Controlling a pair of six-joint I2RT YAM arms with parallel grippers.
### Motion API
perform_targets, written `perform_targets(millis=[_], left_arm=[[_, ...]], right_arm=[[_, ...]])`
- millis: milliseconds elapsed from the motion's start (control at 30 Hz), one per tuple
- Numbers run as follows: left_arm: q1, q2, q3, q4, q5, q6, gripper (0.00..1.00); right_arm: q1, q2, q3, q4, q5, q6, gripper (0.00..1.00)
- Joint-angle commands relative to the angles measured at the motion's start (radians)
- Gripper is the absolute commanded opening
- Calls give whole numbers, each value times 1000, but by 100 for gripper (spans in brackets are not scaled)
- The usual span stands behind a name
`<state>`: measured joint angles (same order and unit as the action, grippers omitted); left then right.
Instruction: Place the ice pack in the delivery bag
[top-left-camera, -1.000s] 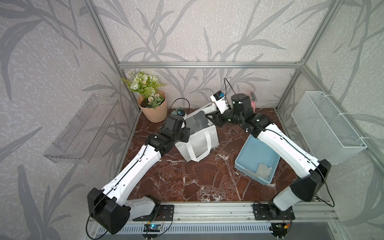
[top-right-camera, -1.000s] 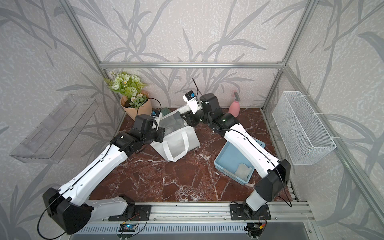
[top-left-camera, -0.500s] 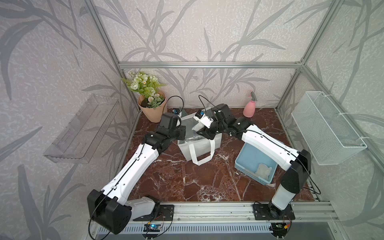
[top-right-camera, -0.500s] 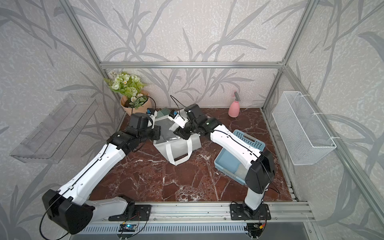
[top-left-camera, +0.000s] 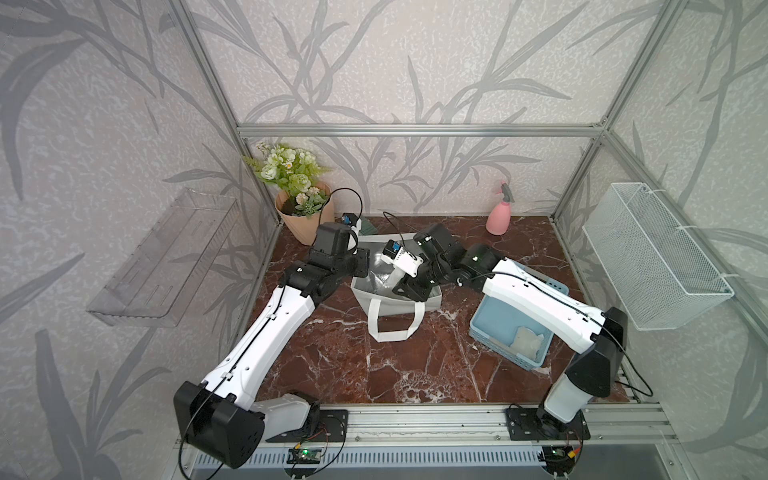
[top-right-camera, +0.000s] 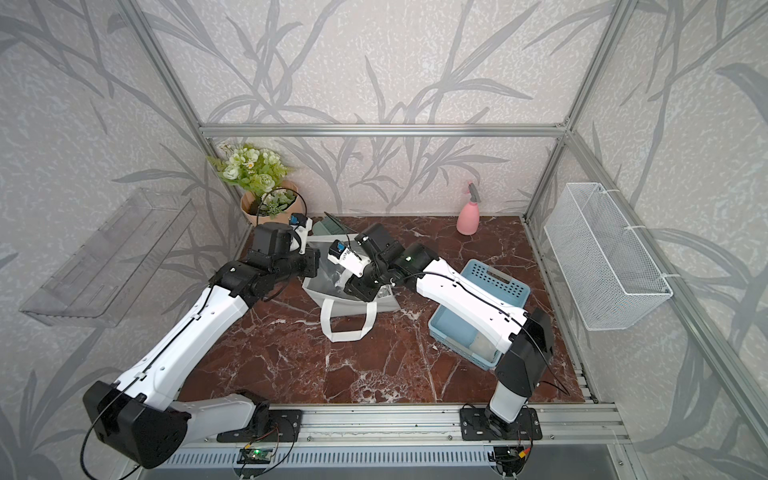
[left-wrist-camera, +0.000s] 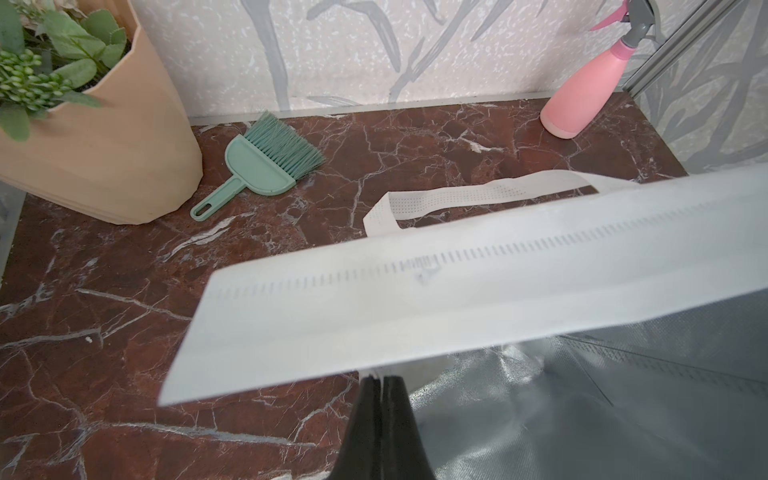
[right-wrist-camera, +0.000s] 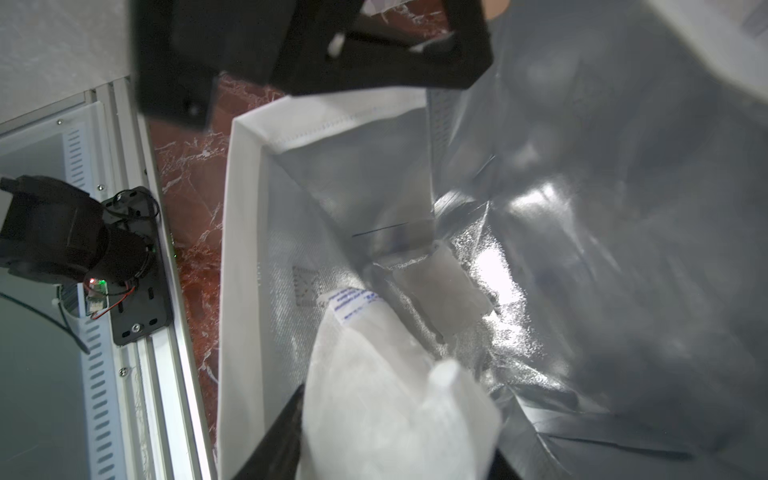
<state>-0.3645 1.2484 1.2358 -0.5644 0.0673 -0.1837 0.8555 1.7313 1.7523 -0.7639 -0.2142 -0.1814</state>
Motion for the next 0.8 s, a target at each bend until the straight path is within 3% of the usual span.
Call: perform_targets(millis=[0,533,667,733,767], left_arm=[[2,-31,-23,35,40,-5,0],[2,-64,-69,58,62,-39,0],[2,-64,-75,60,62,-43,0],[2,-61,-76,60,67,-46,0],[2,-61,-78,60,68,-47,0]], right_arm=[[-8,87,95,-33,78,-17,39],[-63,301,133,-19,43,7,41],[-64,301,139,-18,36,21,53],[-65,295,148,-21,37,27,66],[-64,290,151,-21,36,29,67]])
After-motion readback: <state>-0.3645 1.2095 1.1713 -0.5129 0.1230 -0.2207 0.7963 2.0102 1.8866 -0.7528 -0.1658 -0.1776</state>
